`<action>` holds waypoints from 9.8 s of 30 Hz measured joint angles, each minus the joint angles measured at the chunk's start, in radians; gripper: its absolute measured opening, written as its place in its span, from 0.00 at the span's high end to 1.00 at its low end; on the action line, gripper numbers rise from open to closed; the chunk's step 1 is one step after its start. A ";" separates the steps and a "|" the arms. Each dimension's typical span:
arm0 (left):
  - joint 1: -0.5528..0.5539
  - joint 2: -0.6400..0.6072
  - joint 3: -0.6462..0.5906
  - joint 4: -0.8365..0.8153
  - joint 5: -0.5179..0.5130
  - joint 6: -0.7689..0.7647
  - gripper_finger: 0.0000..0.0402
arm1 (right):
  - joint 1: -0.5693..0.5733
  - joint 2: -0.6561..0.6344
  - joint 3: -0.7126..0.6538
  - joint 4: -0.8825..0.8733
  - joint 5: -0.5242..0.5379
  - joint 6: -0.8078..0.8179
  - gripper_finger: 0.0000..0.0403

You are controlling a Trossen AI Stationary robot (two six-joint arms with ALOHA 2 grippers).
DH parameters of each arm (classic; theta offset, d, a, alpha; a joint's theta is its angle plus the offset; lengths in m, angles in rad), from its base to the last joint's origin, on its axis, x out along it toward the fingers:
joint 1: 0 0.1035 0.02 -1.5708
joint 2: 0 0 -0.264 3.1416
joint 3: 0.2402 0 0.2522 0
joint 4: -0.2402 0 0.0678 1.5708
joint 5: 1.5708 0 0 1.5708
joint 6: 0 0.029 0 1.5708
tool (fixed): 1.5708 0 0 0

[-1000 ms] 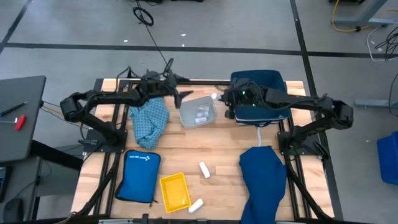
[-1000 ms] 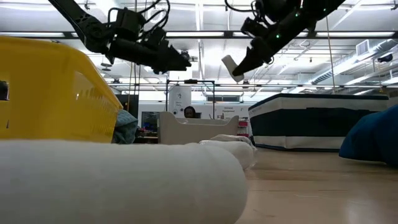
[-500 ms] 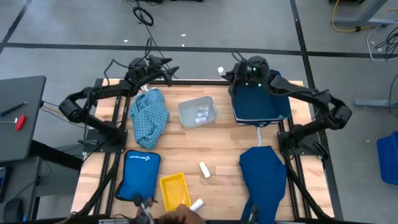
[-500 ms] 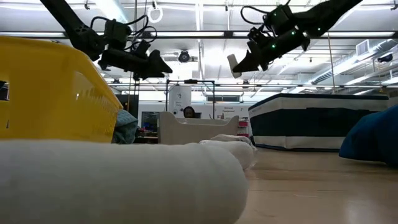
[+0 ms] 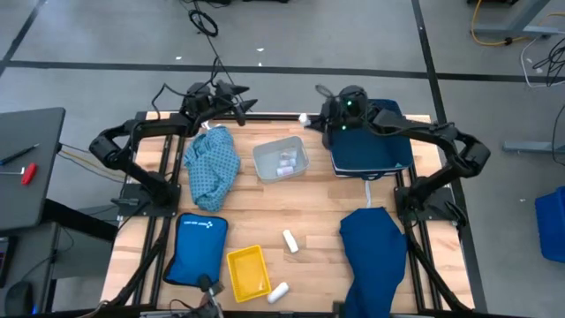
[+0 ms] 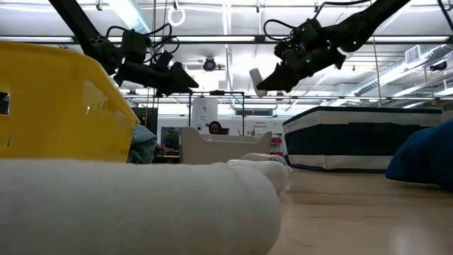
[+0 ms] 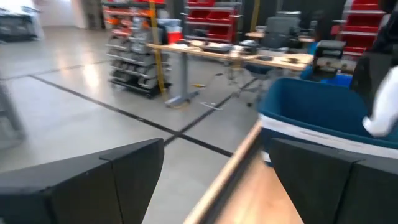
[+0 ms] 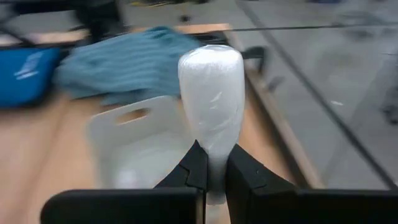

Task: Pick & place medical supplies in basket/bin
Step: Put the top rolled gauze into the yellow bin

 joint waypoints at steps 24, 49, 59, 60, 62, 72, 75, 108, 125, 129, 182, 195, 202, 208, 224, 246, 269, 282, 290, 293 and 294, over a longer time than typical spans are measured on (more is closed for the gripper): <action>-0.128 0.009 -0.011 0.021 0.427 -0.169 0.26 | 0.471 0.056 0.000 0.119 0.211 -0.040 0.94; -0.560 0.003 -0.279 0.543 0.184 -0.156 0.26 | 0.605 0.055 0.000 0.273 0.532 0.151 0.94; -0.596 0.010 -0.170 0.426 0.121 -0.133 0.26 | 0.602 0.055 0.000 0.303 0.532 0.120 0.94; -0.598 0.011 -0.165 0.412 0.119 -0.129 0.26 | 0.602 0.055 0.000 0.305 0.532 0.119 0.94; -0.600 0.011 -0.156 0.394 0.115 -0.114 0.26 | 0.602 0.055 0.000 0.309 0.532 0.112 0.94; -0.612 0.011 -0.154 0.411 0.070 -0.068 0.48 | 0.601 0.055 0.000 0.308 0.536 0.104 0.94; -0.622 0.011 -0.154 0.419 0.068 -0.042 0.63 | 0.601 0.054 0.000 0.309 0.536 0.104 0.94; -0.635 0.004 -0.154 0.280 0.132 -0.025 0.88 | 0.588 0.055 0.000 0.137 0.621 0.111 0.41; -0.729 0.003 -0.160 0.095 0.724 -0.136 0.88 | 0.605 0.055 0.000 -0.073 0.427 0.105 0.50; -0.803 0.003 -0.160 -0.022 0.687 -0.081 0.88 | 0.609 0.055 0.000 -0.090 0.429 0.112 0.51; -1.363 0.137 0.012 -0.615 -0.034 0.066 0.83 | 0.609 0.054 0.000 -0.152 0.485 0.158 0.51; -1.361 0.137 0.012 -0.579 -0.060 0.025 0.48 | 0.627 0.054 0.000 -0.217 0.483 0.184 0.51; -1.361 0.123 0.011 -0.570 -0.120 0.030 0.47 | 0.679 0.054 0.000 -0.218 0.483 0.269 0.50; -1.361 0.077 0.011 -0.546 -0.263 0.077 0.47 | 0.753 0.054 0.000 -0.210 0.486 0.356 0.44; -1.328 -0.020 0.010 -0.293 -0.767 0.182 0.44 | 0.943 0.201 0.001 -0.038 0.538 0.629 0.28; -1.324 -0.272 -0.302 0.158 -1.110 0.303 0.43 | 1.016 0.345 0.001 0.018 0.602 0.835 0.28; -1.324 -0.347 -0.367 0.165 -1.168 0.335 0.43 | 1.038 0.548 0.226 -0.160 0.721 0.768 0.33; -1.324 -0.347 -0.367 0.148 -1.168 0.333 0.43 | 1.048 0.536 0.298 -0.306 0.772 0.709 0.93; -1.324 -0.346 -0.367 0.142 -1.158 0.323 0.43 | 1.048 0.521 0.298 -0.257 0.784 0.673 0.93; -1.324 -0.346 -0.367 0.140 -1.131 0.306 0.43 | 1.050 0.502 0.298 -0.223 0.816 0.639 0.93; -1.324 -0.346 -0.367 0.138 -1.124 0.300 0.43 | 1.051 0.493 0.298 -0.208 0.830 0.625 0.93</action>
